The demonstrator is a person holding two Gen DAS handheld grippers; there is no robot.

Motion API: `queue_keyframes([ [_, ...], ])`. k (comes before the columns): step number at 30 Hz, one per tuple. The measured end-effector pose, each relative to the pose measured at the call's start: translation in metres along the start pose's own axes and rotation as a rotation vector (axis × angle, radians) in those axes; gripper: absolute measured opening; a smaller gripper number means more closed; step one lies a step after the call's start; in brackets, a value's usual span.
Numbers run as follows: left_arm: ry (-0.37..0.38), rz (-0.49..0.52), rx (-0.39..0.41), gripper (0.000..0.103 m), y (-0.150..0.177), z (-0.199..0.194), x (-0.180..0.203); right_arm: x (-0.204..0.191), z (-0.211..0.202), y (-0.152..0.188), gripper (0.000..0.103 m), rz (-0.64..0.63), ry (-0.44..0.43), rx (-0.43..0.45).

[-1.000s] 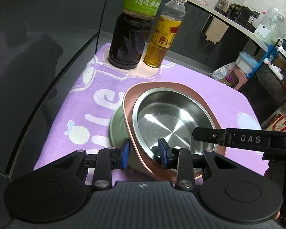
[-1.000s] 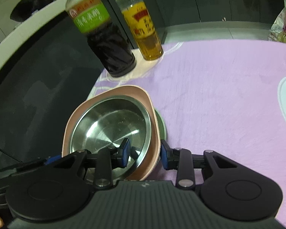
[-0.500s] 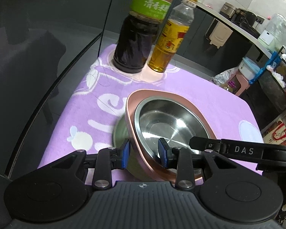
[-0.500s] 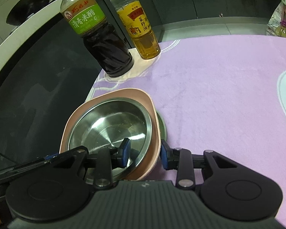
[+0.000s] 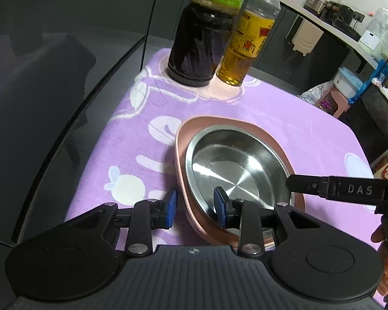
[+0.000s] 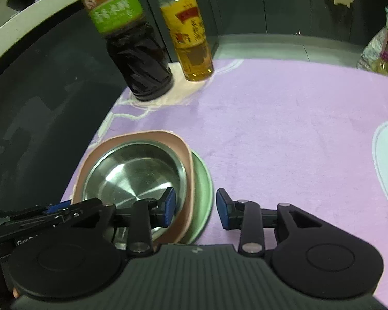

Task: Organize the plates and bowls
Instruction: 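Carry the stack over the black bowl and lower it on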

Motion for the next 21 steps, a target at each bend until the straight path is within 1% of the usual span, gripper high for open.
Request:
queue_keyframes([
  [2, 0.007, -0.007, -0.012, 0.032, 0.003, 0.004, 0.000, 0.004, 0.004, 0.003, 0.044, 0.048, -0.030, -0.009],
  [6, 0.021, -0.031, -0.029, 0.034, 0.004, 0.011, 0.000, 0.006, 0.018, 0.007, 0.045, 0.120, -0.107, -0.064],
  [7, 0.019, -0.031, -0.027, 0.034, 0.003, 0.011, 0.000, 0.006, 0.019, 0.005, 0.045, 0.134, -0.122, -0.047],
  [9, 0.008, -0.022, -0.019, 0.035, 0.004, 0.011, 0.002, 0.004, 0.021, 0.002, 0.046, 0.129, -0.114, -0.036],
  [11, -0.003, -0.018, -0.016, 0.036, 0.006, 0.010, 0.004, 0.000, 0.020, 0.001, 0.042, 0.083, -0.077, -0.037],
  [12, -0.001, -0.025, -0.025, 0.035, 0.007, 0.008, 0.004, -0.002, 0.018, 0.002, 0.038, 0.056, -0.050, -0.032],
  [14, 0.014, -0.050, -0.037, 0.035, 0.010, 0.001, 0.006, -0.005, 0.012, 0.002, 0.038, 0.032, -0.026, -0.007],
  [16, 0.028, -0.056, -0.021, 0.035, 0.009, -0.010, 0.010, -0.005, 0.000, 0.001, 0.038, 0.041, -0.023, 0.021],
  [19, 0.050, -0.034, 0.025, 0.035, 0.007, -0.034, 0.022, -0.006, -0.026, -0.002, 0.038, 0.058, -0.041, 0.073],
  [21, 0.060, -0.019, 0.041, 0.035, 0.007, -0.048, 0.029, -0.008, -0.042, -0.003, 0.038, 0.063, -0.043, 0.103],
])
Point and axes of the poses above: each gripper's, at about its wrist camera, not at the fingertips, and z roughly the way its jaws point, x to its right, y to its underside, the point moved 9 cm from there along z, roughly the way its jaws point, and after that the axes turned 13 degrees about -z, right-handed, at the moved point
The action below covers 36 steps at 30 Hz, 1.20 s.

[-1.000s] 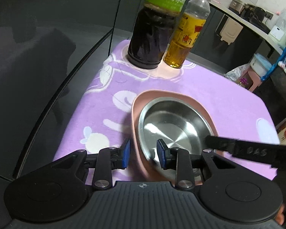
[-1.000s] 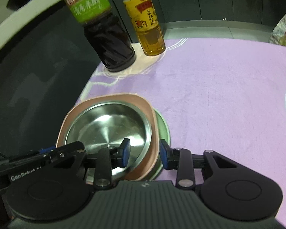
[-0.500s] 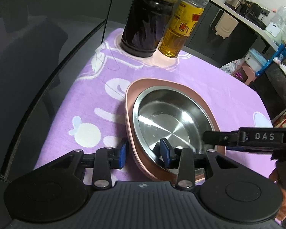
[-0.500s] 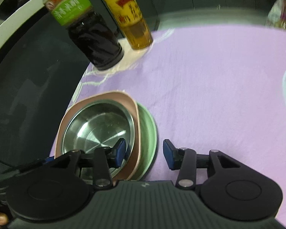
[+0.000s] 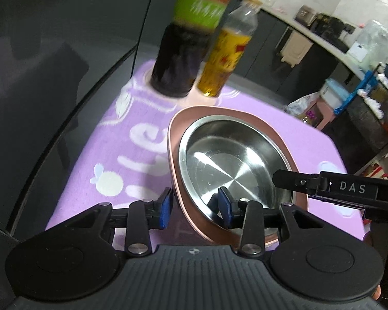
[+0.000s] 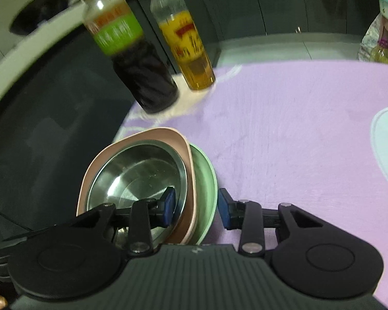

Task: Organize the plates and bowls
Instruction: 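Carry the stack over the black bowl and lower it on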

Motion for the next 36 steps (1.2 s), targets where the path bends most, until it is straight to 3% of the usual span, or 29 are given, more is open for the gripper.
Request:
queue_keyframes([
  [7, 0.031, 0.042, 0.004, 0.035, 0.016, -0.036, 0.025, 0.001, -0.051, 0.007, 0.038, 0.033, 0.000, 0.065],
  [13, 0.041, 0.081, -0.025, 0.035, 0.040, -0.052, 0.035, 0.004, -0.078, 0.029, 0.038, 0.051, 0.004, 0.069],
  [24, 0.040, 0.142, -0.066, 0.035, 0.082, -0.078, 0.042, 0.003, -0.106, 0.068, 0.038, 0.082, 0.000, 0.067],
  [36, 0.017, 0.181, -0.154, 0.035, 0.122, -0.081, 0.035, 0.000, -0.115, 0.107, 0.038, 0.078, 0.006, 0.021],
])
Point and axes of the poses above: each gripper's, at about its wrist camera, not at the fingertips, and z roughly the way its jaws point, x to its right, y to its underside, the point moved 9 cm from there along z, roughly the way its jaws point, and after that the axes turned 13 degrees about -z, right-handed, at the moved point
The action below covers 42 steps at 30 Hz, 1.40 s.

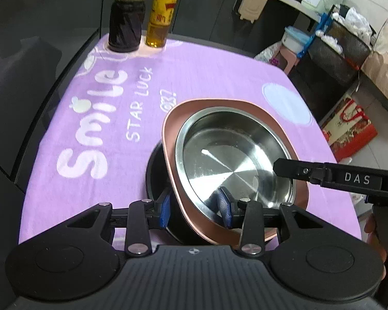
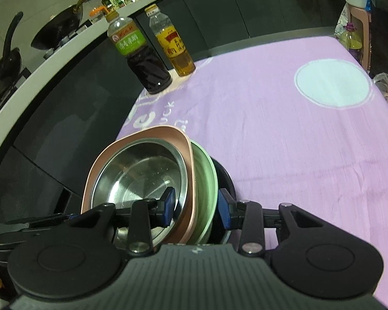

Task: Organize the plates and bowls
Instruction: 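Carry the stack over the black bowl and lower it on, then open both tools on the stack rim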

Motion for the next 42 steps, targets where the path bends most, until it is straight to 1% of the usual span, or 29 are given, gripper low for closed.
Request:
queue_keyframes([
  [3, -0.020, 0.015, -0.019, 0.034, 0.004, 0.006, -0.001, 0.002, 0.001, 0.006, 0.039, 0.002, 0.004, -0.013],
  [5, -0.029, 0.022, -0.014, 0.034, 0.005, 0.007, -0.002, 0.003, 0.004, 0.009, 0.039, -0.002, 0.002, -0.021],
  [9, -0.019, 0.043, 0.000, 0.034, 0.005, 0.004, 0.000, 0.006, 0.007, 0.014, 0.040, 0.003, 0.000, -0.017],
  [11, -0.023, 0.065, 0.006, 0.034, 0.006, 0.003, 0.000, 0.006, 0.005, 0.015, 0.040, 0.007, -0.018, -0.016],
  [13, -0.016, 0.067, 0.010, 0.034, 0.005, 0.000, 0.000, 0.008, 0.001, 0.015, 0.041, 0.015, -0.028, -0.012],
  [18, 0.003, 0.044, 0.016, 0.034, 0.000, -0.007, -0.004, 0.013, -0.011, 0.009, 0.047, 0.034, -0.030, 0.040],
  [20, 0.007, 0.015, 0.025, 0.034, -0.003, -0.011, -0.009, 0.017, -0.013, 0.010, 0.053, 0.052, -0.027, 0.051],
  [26, 0.041, -0.058, 0.023, 0.036, -0.006, -0.012, -0.020, 0.020, -0.005, 0.015, 0.054, 0.094, -0.056, 0.017],
  [28, 0.046, -0.065, 0.023, 0.037, -0.005, -0.010, -0.021, 0.018, -0.003, 0.016, 0.054, 0.091, -0.060, 0.002],
  [31, 0.048, -0.058, 0.026, 0.040, -0.006, -0.007, -0.020, 0.014, 0.001, 0.017, 0.054, 0.066, -0.058, -0.021],
  [32, 0.046, -0.058, 0.024, 0.042, -0.006, -0.005, -0.021, 0.014, 0.001, 0.018, 0.054, 0.058, -0.059, -0.026],
  [34, 0.040, -0.064, 0.019, 0.045, -0.006, -0.001, -0.023, 0.014, 0.003, 0.019, 0.054, 0.056, -0.061, -0.031],
  [36, 0.050, -0.072, 0.019, 0.046, -0.006, 0.000, -0.025, 0.015, 0.006, 0.019, 0.054, 0.065, -0.063, -0.038],
  [37, 0.051, -0.076, 0.016, 0.048, -0.006, 0.001, -0.027, 0.016, 0.007, 0.020, 0.054, 0.070, -0.062, -0.043],
  [38, 0.048, -0.081, 0.016, 0.053, -0.007, 0.002, -0.028, 0.016, 0.009, 0.021, 0.055, 0.073, -0.061, -0.047],
  [40, 0.034, -0.093, 0.017, 0.059, -0.007, 0.006, -0.032, 0.017, 0.011, 0.021, 0.055, 0.078, -0.060, -0.053],
  [42, 0.037, -0.106, 0.010, 0.060, -0.006, 0.009, -0.034, 0.017, 0.012, 0.022, 0.055, 0.083, -0.065, -0.055],
])
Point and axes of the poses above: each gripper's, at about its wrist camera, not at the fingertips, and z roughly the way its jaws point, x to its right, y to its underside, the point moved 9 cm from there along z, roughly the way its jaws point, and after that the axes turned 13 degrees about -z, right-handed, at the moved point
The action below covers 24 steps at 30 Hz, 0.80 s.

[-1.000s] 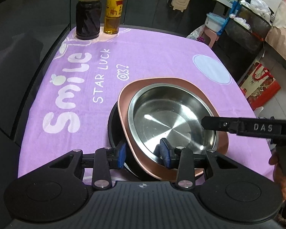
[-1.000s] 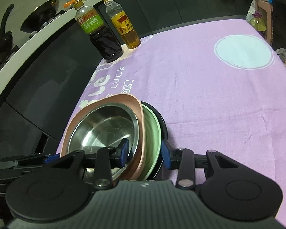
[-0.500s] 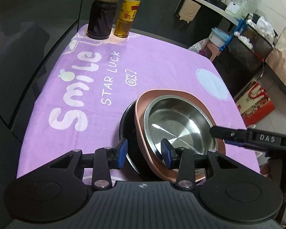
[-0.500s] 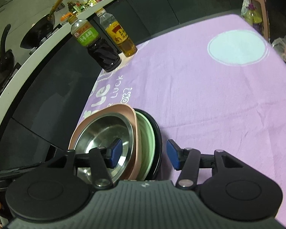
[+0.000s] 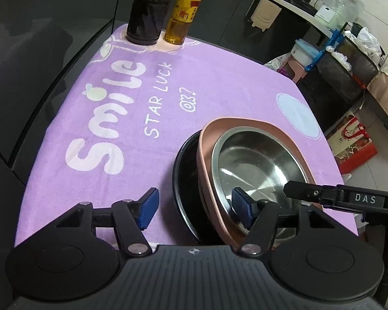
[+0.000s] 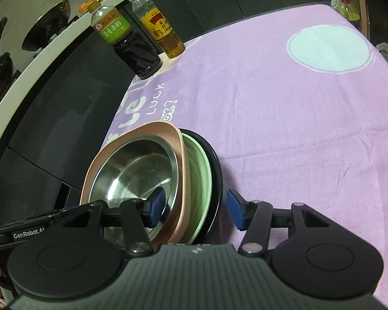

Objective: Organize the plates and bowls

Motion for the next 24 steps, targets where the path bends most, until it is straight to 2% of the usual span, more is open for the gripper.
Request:
queue_keyframes([
  [9, 0.048, -0.061, -0.066, 0.062, 0.004, 0.017, 0.000, 0.003, 0.009, -0.001, 0.056, 0.032, -0.017, -0.012],
  [13, 0.063, -0.064, -0.072, 0.062, 0.003, 0.019, 0.001, 0.004, 0.011, -0.002, 0.057, 0.044, -0.028, -0.011],
  [18, 0.098, -0.093, -0.100, 0.058, 0.002, 0.021, 0.000, 0.003, 0.016, -0.004, 0.057, 0.060, -0.066, -0.020],
  [24, 0.093, -0.074, -0.095, 0.059, 0.004, 0.022, 0.005, 0.001, 0.016, -0.004, 0.057, 0.047, -0.059, -0.016],
])
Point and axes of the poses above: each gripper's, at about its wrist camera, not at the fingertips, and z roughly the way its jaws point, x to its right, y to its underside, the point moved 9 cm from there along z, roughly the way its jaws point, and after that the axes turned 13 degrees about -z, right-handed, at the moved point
